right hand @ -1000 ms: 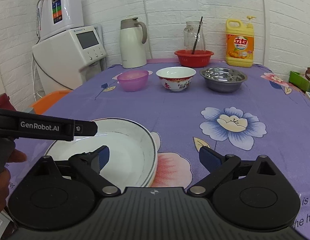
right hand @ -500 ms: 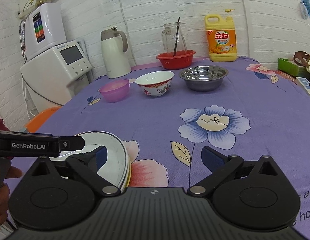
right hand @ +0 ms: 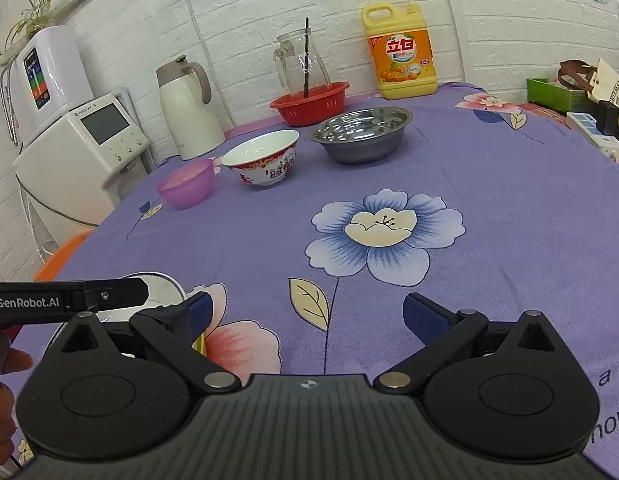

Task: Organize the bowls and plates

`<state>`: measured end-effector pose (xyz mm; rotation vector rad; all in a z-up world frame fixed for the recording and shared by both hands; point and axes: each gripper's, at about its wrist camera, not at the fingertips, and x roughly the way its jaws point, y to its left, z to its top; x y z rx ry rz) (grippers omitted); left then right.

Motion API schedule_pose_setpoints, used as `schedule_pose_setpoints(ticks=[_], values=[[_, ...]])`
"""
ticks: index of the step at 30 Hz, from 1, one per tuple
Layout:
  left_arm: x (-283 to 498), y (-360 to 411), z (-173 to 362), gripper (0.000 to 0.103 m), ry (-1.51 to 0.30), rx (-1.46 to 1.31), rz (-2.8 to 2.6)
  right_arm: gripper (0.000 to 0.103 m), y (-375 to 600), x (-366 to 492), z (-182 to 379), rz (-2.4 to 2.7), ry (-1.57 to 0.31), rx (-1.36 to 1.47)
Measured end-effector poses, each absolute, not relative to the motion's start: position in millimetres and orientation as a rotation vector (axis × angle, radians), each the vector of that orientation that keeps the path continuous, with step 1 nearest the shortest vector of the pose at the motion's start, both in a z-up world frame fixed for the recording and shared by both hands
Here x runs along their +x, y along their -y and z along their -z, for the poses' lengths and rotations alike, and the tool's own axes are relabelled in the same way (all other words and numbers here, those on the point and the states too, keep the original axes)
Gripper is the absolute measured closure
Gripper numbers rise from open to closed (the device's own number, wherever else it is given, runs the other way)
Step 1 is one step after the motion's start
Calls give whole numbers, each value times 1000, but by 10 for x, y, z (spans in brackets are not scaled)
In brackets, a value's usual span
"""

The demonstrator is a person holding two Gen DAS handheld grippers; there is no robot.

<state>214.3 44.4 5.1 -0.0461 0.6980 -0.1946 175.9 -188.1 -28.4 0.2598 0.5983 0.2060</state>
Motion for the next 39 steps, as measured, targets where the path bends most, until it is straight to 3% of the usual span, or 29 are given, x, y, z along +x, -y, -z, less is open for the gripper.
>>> schedule_pose_setpoints(ticks=[14, 24, 39], values=[[2465, -698, -146, 30, -658, -115, 200, 0, 2352, 3146, -156, -137, -591, 151], [2606, -991, -123, 30, -661, -127, 139, 0, 2421, 4371, 125, -4, -731, 55], [2547, -1031, -174, 30, -646, -130, 125, 0, 2398, 4715, 411, 12, -886, 29]])
